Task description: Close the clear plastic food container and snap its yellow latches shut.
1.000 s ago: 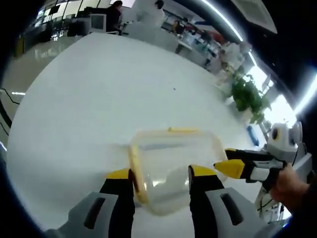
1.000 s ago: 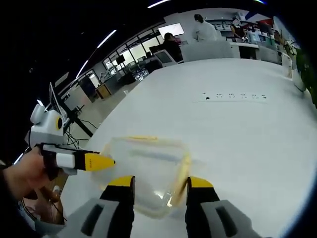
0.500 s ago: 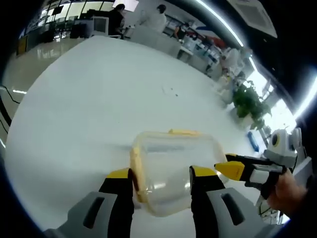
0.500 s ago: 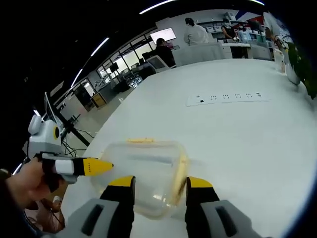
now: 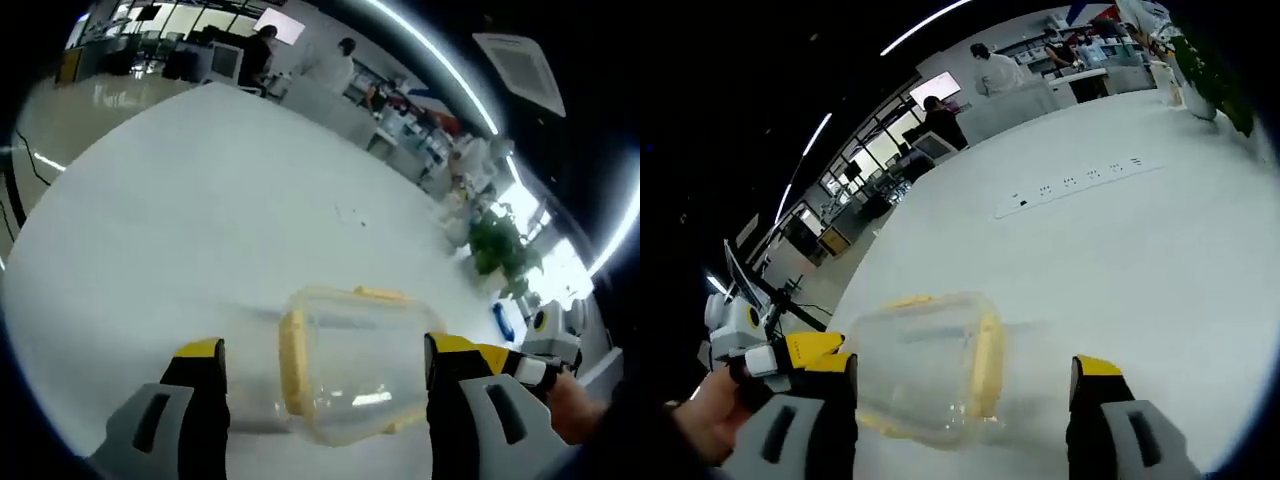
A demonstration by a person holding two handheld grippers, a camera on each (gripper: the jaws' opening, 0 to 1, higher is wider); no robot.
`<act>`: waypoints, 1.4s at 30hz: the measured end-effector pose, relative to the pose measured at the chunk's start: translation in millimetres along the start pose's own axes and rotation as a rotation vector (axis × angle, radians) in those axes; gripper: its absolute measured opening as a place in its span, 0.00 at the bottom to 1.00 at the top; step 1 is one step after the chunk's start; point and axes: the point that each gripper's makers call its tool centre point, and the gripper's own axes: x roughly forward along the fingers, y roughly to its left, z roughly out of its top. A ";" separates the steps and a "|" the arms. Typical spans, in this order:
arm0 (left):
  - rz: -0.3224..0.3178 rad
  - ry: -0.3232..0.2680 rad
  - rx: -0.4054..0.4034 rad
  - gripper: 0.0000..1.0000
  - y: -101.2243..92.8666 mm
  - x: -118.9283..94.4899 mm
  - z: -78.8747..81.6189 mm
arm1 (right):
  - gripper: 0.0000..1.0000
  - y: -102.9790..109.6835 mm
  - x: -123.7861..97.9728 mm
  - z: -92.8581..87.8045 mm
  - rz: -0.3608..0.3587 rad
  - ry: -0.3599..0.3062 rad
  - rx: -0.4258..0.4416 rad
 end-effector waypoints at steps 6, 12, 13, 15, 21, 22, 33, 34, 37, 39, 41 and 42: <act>0.017 0.020 -0.016 0.99 5.0 -3.0 -4.9 | 1.00 5.2 0.2 -2.8 0.015 -0.001 0.003; 0.019 0.025 0.020 0.99 2.8 -11.8 -6.0 | 1.00 13.0 -4.6 -5.4 0.033 0.006 -0.021; 0.021 0.025 0.025 0.99 3.0 -12.9 -5.7 | 1.00 13.7 -5.7 -5.0 0.033 0.005 -0.025; 0.024 0.019 0.037 0.99 3.7 -16.7 -2.7 | 1.00 13.7 -7.5 -4.0 0.032 0.008 -0.043; 0.040 0.003 0.094 0.99 1.2 -32.2 3.5 | 1.00 20.8 -22.0 6.2 0.049 -0.023 -0.071; 0.040 0.005 0.107 0.99 0.5 -34.0 3.1 | 1.00 22.8 -24.1 6.3 0.053 -0.022 -0.077; 0.025 -0.001 0.247 0.99 -16.1 -75.4 10.7 | 1.00 47.0 -67.1 16.1 0.072 -0.054 -0.193; 0.024 0.003 0.251 0.99 -16.8 -81.1 9.4 | 1.00 48.6 -70.6 16.7 0.076 -0.057 -0.190; 0.013 -0.002 0.265 0.99 -18.5 -96.3 8.5 | 1.00 56.0 -88.2 18.4 0.084 -0.073 -0.224; 0.013 -0.010 0.285 0.99 -20.0 -108.7 8.5 | 1.00 61.7 -97.3 17.7 0.104 -0.078 -0.247; 0.013 -0.008 0.310 0.99 -21.7 -119.7 6.5 | 1.00 64.4 -105.3 11.5 0.115 -0.053 -0.283; 0.013 -0.006 0.320 0.99 -22.4 -123.6 5.1 | 1.00 64.4 -111.8 9.3 0.110 -0.053 -0.308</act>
